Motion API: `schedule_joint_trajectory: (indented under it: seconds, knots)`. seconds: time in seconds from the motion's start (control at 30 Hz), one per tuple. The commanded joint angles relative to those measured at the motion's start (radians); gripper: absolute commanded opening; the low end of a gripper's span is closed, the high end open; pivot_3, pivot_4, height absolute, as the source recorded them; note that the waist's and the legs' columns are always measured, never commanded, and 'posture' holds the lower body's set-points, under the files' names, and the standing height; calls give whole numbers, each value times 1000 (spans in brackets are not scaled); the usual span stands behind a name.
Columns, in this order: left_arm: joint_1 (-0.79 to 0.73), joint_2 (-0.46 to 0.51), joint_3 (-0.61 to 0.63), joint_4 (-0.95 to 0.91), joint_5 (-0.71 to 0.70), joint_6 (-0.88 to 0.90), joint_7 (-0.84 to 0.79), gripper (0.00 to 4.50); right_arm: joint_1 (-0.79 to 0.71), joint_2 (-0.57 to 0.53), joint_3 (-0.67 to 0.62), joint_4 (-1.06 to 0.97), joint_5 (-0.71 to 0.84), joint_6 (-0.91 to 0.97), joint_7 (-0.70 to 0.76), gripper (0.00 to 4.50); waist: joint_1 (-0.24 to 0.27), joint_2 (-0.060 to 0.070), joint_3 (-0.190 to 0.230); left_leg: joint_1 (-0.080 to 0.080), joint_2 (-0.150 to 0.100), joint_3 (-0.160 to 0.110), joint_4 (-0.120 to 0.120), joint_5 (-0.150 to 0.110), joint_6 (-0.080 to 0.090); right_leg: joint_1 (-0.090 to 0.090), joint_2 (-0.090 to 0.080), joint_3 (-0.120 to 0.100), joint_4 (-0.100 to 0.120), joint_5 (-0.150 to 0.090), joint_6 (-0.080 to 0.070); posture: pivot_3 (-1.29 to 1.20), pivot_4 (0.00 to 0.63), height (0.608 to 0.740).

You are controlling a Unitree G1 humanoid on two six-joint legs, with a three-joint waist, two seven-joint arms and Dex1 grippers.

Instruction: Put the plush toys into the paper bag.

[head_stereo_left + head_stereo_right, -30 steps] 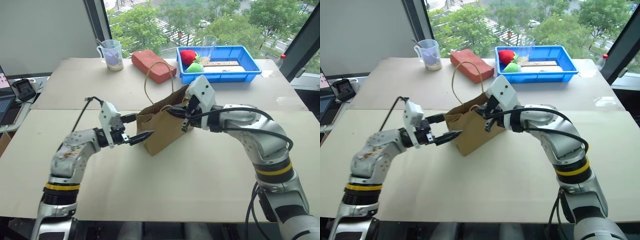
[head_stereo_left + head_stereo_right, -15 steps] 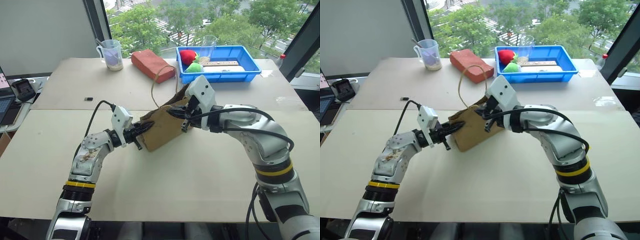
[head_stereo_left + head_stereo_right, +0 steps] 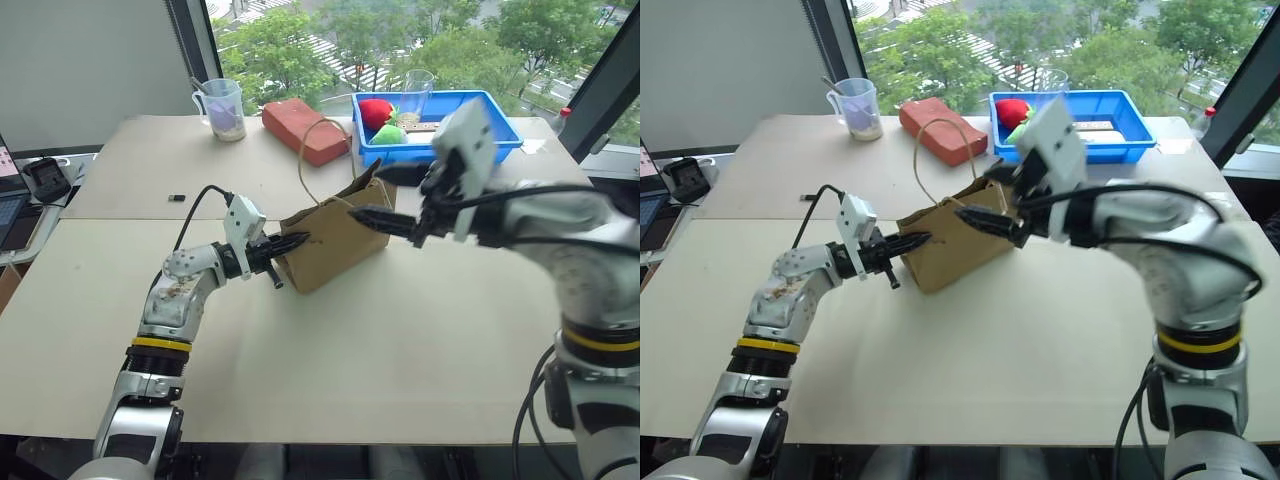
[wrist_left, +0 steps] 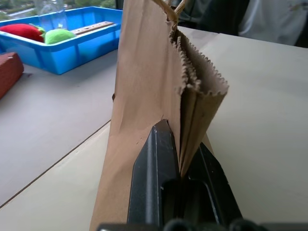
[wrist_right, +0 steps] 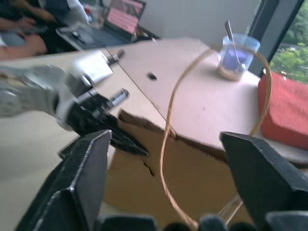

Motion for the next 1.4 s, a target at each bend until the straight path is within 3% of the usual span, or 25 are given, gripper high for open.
schedule_joint_trajectory:
  seconds: [0.03, 0.17, 0.3, 0.5, 0.67, 0.83, 0.87, 1.17, 1.4]
  knots:
    - [-68, 41, 5, 40, -55, 1, -156, 0, -67, -104, -143, 6, 161, 114, 51, 4468, 1, 0, 0, 0, 0, 0, 0, 0, 0, 0, 0, 0, 0, 0, 0, 0, 150, 740]
    - [-129, 59, -11, 111, -81, -10, -323, 0, -34, -264, -175, 67, 205, 129, 141, 4468, 7, 0, 0, 0, 0, 1, 0, -1, 1, 2, 0, 0, -1, 0, 0, 0, 150, 740]
    - [-172, 56, -63, 174, -66, -43, -488, 0, 31, -457, -130, 140, 195, 77, 329, 4468, 9, 0, 0, -2, 0, 1, 0, -1, 1, 1, 0, 0, -2, 0, 0, 0, 150, 740]
    - [-188, 13, -89, 303, -9, -175, -548, 0, 84, -475, -103, 165, 176, 12, 361, 4468, -7, 0, 0, 0, 0, 2, 1, -1, 2, 1, 0, 0, -3, 0, 1, 0, 150, 740]
    - [-194, 26, -80, 324, 10, -191, -539, 1842, 104, -459, -89, 157, 173, -8, 340, 4500, -2, 0, 0, -1, 0, 2, 1, -1, 2, 0, 0, 0, -2, 0, 1, 0, 150, 740]
    - [-117, 130, -31, 159, -26, -72, -486, 4252, 211, -472, -85, 175, 71, -113, 331, 4500, -1, 0, 0, -1, 0, 1, 1, -1, 2, 0, 0, 0, -1, 0, 1, 0, 150, 740]
    - [-93, 165, -8, 97, -43, -21, -463, 4416, 248, -481, -100, 186, 48, -138, 333, 4500, -2, 0, 0, -2, 0, 2, 1, -2, 3, 0, 0, 0, -1, 0, 1, 0, 150, 740]
    - [-9, 428, 162, -162, -45, 237, -227, 4416, 606, -558, -278, 243, -91, -305, 424, 4500, 10, 0, 1, -2, 1, 2, 1, -2, 3, 0, 0, 0, -2, -1, 1, 0, 150, 740]
    - [-37, 460, 184, -133, -45, 232, -180, 4416, 624, -512, -267, 306, -116, -380, 401, 4500, 7, 0, 1, 1, 1, 3, 1, -1, 2, 1, 0, 0, -2, -1, 1, 0, 150, 740]
